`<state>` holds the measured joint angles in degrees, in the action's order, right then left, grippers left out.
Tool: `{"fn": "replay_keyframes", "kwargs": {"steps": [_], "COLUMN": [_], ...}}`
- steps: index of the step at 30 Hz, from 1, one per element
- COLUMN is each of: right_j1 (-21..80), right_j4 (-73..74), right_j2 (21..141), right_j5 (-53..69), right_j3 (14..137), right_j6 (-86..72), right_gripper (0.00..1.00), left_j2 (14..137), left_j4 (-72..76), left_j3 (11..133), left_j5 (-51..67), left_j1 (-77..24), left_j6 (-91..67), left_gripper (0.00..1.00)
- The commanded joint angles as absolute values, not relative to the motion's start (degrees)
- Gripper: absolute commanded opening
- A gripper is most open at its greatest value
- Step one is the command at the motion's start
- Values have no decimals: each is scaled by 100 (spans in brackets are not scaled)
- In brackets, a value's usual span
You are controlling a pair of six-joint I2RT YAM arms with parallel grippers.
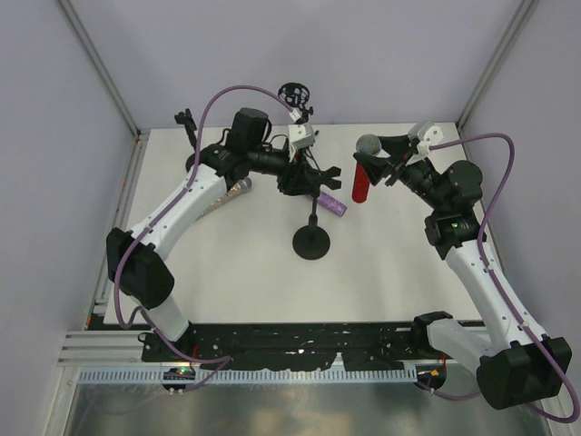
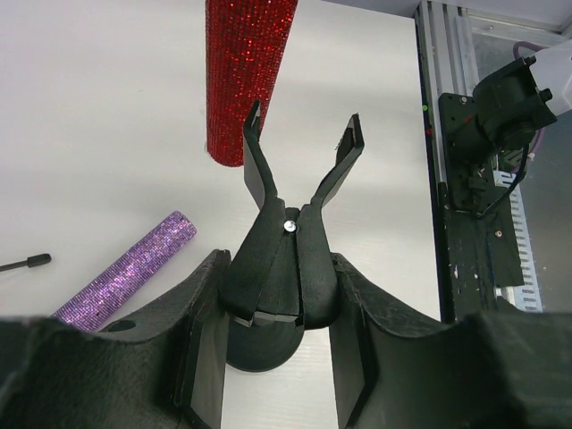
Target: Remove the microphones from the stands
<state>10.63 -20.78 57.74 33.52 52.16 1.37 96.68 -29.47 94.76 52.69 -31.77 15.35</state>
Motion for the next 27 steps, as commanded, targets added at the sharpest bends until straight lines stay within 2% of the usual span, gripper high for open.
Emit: {"fn": "replay_keyframes", "kwargs": {"steps": [1, 2, 3, 4, 5, 6, 7, 17, 27], "right_j1": [1028, 1037, 1028, 1028, 1028, 1028, 1028, 1020, 713], "right_j4": [-2417, -2417, -2408, -2400, -2399, -2399, -2399, -2303, -423], "right_j2": [5730, 5730, 5739, 5739, 5739, 5739, 5748, 5783, 6371], "right_j5": [3234, 3226, 3217, 3199, 3199, 3182, 3182, 3129, 1417], "right_j3": [5344, 5352, 5353, 5353, 5353, 5353, 5353, 5396, 6556], "right_j6": [70, 70, 70, 70, 70, 70, 70, 88, 1395], "right_gripper": [34, 34, 34, 33, 33, 33, 33, 33, 33], "left_j2": [9501, 9518, 9527, 9536, 9527, 9519, 9492, 9238, 7832], "left_j4": [-2856, -2865, -2865, -2874, -2874, -2865, -2857, -2856, -2803], "left_j3": [9492, 9510, 9518, 9527, 9527, 9519, 9519, 9466, 8421], "left_j5": [5256, 5282, 5317, 5370, 5388, 5396, 5396, 5379, 5238], "left_j1": [-3190, -3182, -3173, -3182, -3182, -3182, -3182, -3155, -2207], "left_j6": [1494, 1494, 1494, 1494, 1477, 1459, 1442, 1380, 1766], "left_gripper": [2, 13, 41, 63, 74, 94, 100, 100, 100]}}
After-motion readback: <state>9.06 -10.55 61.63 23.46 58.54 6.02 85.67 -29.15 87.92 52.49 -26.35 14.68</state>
